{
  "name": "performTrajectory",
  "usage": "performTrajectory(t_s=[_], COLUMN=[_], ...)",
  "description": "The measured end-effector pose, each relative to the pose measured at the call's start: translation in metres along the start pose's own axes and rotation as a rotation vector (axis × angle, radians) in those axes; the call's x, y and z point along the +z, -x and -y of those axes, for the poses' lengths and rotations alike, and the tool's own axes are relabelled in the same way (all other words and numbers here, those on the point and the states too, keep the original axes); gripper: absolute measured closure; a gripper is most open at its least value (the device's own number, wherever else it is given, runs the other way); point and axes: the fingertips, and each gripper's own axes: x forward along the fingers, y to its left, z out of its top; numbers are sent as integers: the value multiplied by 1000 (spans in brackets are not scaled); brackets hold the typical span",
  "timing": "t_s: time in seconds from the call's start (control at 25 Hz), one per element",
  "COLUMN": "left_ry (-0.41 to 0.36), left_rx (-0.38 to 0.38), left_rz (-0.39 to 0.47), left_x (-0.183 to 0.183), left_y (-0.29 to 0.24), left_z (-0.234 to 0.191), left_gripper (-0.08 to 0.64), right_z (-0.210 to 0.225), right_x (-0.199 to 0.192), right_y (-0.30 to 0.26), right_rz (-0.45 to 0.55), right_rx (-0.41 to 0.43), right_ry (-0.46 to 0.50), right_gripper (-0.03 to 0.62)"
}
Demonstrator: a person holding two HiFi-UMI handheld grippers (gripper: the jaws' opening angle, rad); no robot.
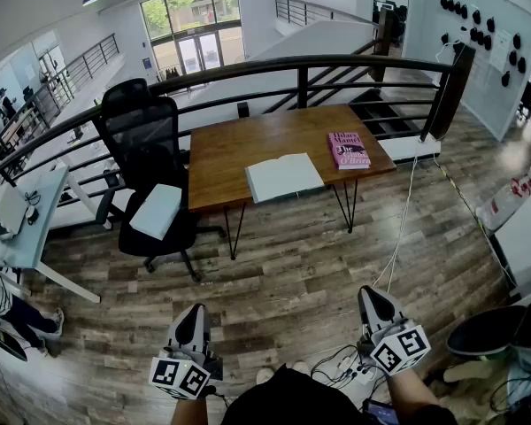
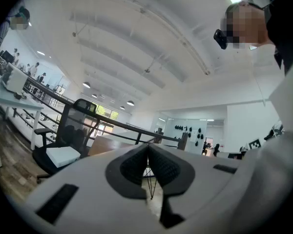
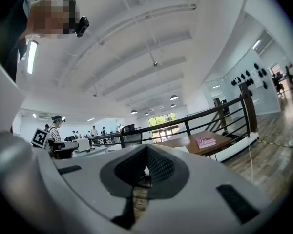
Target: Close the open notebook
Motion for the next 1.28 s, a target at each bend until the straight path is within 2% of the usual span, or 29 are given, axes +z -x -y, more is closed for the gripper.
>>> performTrajectory(t_s=[0.4,0.56,0.68,0.88,0.92,0.96,1.0,1.04,1.12,1.28], left_ry=[12,4,-16,-26,-26,-23,-19,-13,-8,-17], left_rx=[15,12,-12,-52,-59,-66,-69,-66,-48,-30], left_rz=[7,3,-11,-32,-34,-36,-38,-40,-42,-51], left_x=[-3,-2,-6,-14,-15,-16,-18,-19,-21,-27], left_y=[0,-4,-9,-18,-19,-21,-22,-23,-25,-29], left_z=[-5,0,8,26,30,34,37,39,42,51], left_gripper=[546,545,545,543,543,525,438,327,292,282], right_z=[-6,-2,-1,-3,-2,-2,0,2,7,19], right_x=[1,8,5,4,6,7,8,8,8,7], right_y=[-28,-32,-32,-24,-21,-18,-15,-12,-6,5], right_rz=[-2,14,17,22,29,36,42,47,50,50], right_rx=[57,50,54,61,64,67,69,70,69,66], right_ry=[3,25,23,14,14,14,13,12,6,-5], right_gripper=[597,594,535,519,497,447,396,373,353,348])
